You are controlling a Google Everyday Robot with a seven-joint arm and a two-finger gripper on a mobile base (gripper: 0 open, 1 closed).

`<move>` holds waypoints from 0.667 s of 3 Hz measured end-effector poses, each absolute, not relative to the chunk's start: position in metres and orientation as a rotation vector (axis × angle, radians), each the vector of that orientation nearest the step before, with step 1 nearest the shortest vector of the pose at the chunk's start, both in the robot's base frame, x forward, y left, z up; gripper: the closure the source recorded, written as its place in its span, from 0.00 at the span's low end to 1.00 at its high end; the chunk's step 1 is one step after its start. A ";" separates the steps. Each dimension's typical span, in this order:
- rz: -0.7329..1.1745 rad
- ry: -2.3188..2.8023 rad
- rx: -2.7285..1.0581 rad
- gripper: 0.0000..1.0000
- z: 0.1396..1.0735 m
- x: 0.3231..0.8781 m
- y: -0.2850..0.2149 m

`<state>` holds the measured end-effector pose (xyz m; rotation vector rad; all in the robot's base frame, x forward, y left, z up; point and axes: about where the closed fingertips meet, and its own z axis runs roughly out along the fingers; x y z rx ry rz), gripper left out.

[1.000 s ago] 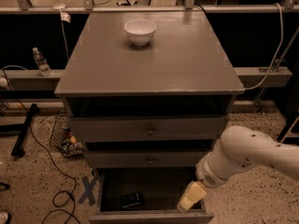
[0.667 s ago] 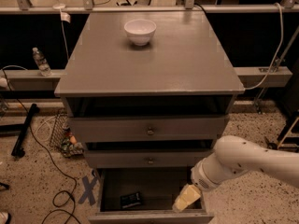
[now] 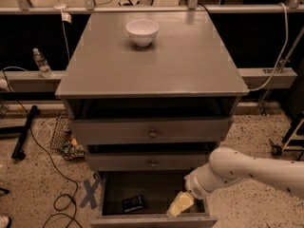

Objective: Pick rxbar blueberry from bottom drawer and place on counter

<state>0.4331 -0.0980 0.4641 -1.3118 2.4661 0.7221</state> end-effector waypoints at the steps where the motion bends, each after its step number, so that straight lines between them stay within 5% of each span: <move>1: 0.738 2.466 -1.297 0.00 0.436 0.440 -0.092; 2: 0.813 2.426 -1.242 0.00 0.396 0.454 -0.077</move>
Offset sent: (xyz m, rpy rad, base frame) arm 0.0383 0.0384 -0.1230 0.1837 0.0100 -0.0582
